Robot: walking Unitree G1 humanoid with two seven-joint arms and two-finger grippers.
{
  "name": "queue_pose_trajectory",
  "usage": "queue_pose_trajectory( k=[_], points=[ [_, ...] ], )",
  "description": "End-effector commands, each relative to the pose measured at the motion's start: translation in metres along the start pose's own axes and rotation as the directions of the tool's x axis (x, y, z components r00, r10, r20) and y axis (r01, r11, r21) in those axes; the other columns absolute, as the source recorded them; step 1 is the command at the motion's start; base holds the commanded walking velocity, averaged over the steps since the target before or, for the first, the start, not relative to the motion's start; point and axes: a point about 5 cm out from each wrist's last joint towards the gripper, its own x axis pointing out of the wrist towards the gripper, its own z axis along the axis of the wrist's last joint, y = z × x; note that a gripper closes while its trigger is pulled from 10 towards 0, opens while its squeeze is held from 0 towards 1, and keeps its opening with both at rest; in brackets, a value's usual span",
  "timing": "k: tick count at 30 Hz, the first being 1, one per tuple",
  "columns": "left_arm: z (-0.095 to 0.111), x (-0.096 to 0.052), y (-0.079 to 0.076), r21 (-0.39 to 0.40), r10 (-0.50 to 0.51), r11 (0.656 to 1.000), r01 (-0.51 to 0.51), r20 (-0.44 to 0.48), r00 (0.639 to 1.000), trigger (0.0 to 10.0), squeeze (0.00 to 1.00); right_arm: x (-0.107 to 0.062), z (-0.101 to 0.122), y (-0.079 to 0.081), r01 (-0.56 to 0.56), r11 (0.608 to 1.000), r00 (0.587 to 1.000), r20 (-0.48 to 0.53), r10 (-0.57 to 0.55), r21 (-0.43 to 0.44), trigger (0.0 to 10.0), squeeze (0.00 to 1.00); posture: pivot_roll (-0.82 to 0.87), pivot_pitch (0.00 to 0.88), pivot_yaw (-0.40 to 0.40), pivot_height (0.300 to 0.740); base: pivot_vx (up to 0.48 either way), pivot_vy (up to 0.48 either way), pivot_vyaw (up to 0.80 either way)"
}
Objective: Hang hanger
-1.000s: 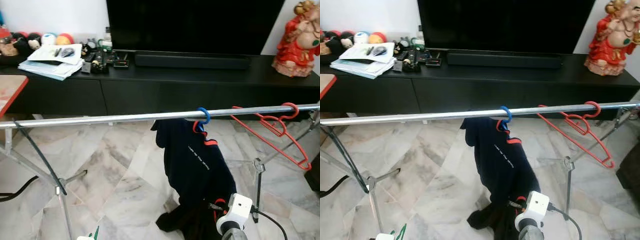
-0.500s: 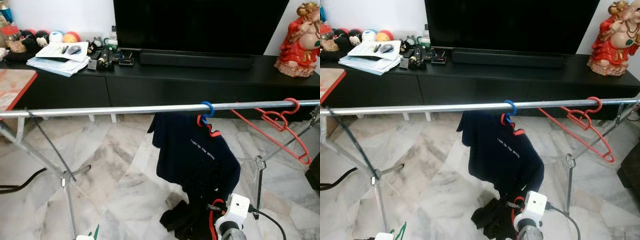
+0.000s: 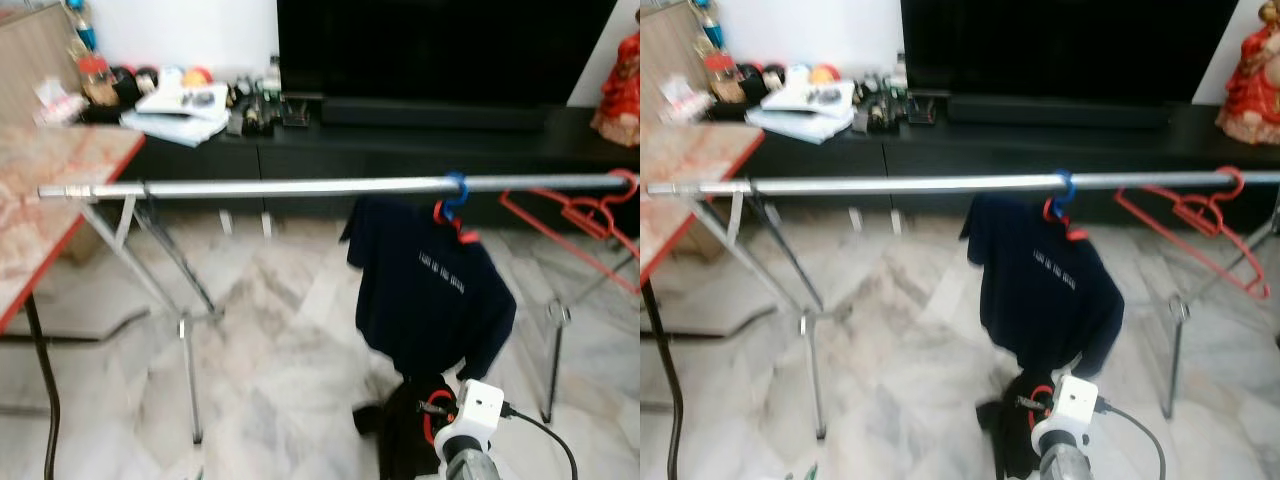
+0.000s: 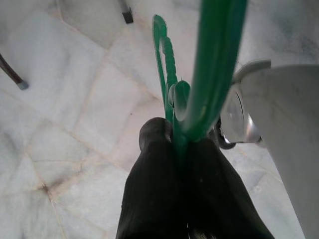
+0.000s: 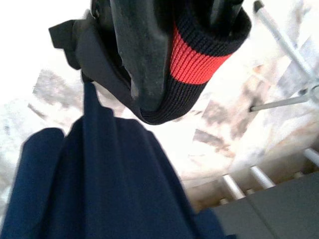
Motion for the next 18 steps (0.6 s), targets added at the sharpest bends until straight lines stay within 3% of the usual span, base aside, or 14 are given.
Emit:
queue_pose_trajectory(
  k=[1,18],
  points=[
    [-0.0096,-0.0024,-0.0051,0.013,-0.017,1.000,0.018,-0.031,0.999,10.0,0.00,0.0000,0.0030,-0.0062,0.016,1.000,1.000,0.012,-0.016,-0.002,10.0,0.00,0.02,0.097,-0.016,0.721,-0.289,0.000,0.00],
    [-0.0106,-0.0025,-0.0060,0.014,-0.022,1.000,0.022,-0.038,0.999,10.0,0.00,0.0005,0.0032,-0.0062,0.013,1.000,1.000,0.008,-0.013,-0.006,10.0,0.00,0.02,0.097,-0.016,0.721,-0.289,0.000,0.00]
  ],
)
